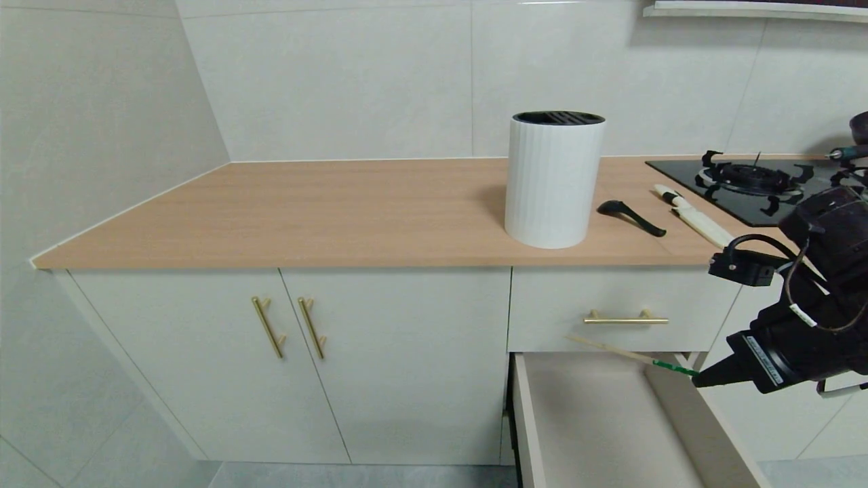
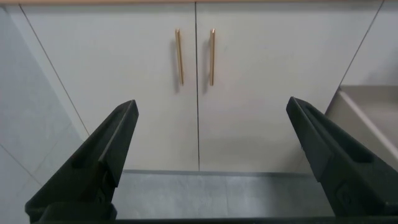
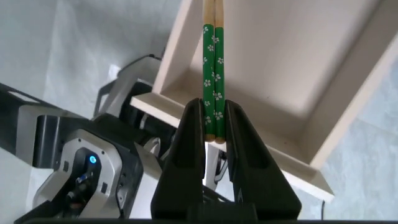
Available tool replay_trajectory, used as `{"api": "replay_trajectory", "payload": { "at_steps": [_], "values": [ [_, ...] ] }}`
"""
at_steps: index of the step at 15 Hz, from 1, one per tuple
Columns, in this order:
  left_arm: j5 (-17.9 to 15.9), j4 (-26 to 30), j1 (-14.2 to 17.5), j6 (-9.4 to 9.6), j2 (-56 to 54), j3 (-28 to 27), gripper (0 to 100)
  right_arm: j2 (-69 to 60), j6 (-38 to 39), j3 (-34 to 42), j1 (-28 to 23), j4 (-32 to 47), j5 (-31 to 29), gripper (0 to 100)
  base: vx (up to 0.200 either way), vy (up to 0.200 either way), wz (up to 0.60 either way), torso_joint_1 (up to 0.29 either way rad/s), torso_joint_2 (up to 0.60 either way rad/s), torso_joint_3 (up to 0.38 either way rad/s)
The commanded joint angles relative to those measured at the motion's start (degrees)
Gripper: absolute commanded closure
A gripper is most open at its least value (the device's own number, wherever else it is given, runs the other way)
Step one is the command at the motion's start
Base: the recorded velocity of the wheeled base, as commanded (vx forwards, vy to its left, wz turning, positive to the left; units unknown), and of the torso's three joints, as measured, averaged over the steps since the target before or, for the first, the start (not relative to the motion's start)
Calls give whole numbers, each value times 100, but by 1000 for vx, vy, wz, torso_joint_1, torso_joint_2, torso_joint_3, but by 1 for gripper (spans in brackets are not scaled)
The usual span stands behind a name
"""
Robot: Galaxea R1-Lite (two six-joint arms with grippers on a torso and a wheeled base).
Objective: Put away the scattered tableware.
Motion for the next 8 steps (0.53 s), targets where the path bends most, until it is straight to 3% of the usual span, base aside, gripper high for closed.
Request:
{"api": "replay_trajectory", "payload": {
  "at_steps": [1, 8],
  "values": [
    [1, -1, -1, -2, 7, -7, 0, 199, -2, 8, 8, -67, -39, 100, 0, 0, 0, -168, 466, 295],
    [1, -1, -1, -2, 7, -7, 0, 463, 7, 52, 8, -226, -100, 100, 0, 0, 0, -143, 460, 310]
  ]
}}
